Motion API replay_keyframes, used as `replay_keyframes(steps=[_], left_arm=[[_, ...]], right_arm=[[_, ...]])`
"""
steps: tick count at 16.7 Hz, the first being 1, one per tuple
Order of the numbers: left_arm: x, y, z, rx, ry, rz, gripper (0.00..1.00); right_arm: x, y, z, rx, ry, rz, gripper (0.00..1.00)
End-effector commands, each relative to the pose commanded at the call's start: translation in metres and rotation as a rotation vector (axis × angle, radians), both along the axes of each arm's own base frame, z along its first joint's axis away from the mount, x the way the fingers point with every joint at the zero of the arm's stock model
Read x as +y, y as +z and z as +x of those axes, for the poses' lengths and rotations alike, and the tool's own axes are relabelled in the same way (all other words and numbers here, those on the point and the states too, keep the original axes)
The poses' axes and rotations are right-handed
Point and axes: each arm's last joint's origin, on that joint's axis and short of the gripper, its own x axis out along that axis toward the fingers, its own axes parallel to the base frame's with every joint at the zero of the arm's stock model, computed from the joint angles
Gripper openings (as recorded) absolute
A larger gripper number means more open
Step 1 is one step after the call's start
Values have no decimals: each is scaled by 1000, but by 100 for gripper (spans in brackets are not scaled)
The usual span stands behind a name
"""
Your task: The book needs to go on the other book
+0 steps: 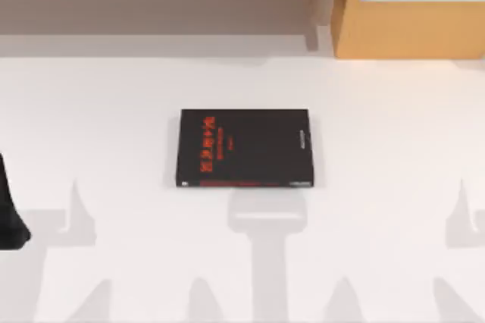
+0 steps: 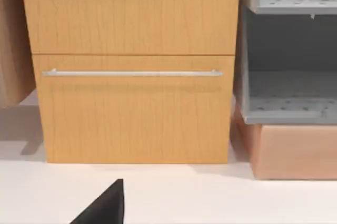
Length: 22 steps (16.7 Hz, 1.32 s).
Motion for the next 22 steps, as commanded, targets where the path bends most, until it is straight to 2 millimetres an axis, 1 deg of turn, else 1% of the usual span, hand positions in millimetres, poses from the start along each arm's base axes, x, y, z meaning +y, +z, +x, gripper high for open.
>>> replay_keyframes(steps=[3,5,6,8,10,11,12,14,16,19,22], left_arm=[[0,0,0,0,0,0,100],[0,0,0,0,0,0,100],[0,0,0,0,0,0,100],[0,0,0,0,0,0,100],[0,0,0,0,0,0,100],[0,0,0,0,0,0,100],[0,0,0,0,0,0,100],[0,0,0,0,0,0,100],[0,0,0,0,0,0,100],[0,0,0,0,0,0,100],[0,0,0,0,0,0,100]], right_arm=[[0,3,0,-3,0,0,100],[-1,16,1,-18,-1,-2,100],[-2,27,2,-30,-2,-4,100],[-5,55,8,-53,-4,-9,100],[-9,88,21,-71,-5,-15,100],[-13,105,31,-74,-6,-19,100],[-17,120,45,-72,-7,-22,100],[-29,144,84,-48,-8,-24,100],[-48,154,133,-10,-8,-20,100],[-85,151,203,23,-7,-14,100],[-123,137,258,22,-7,-14,100]])
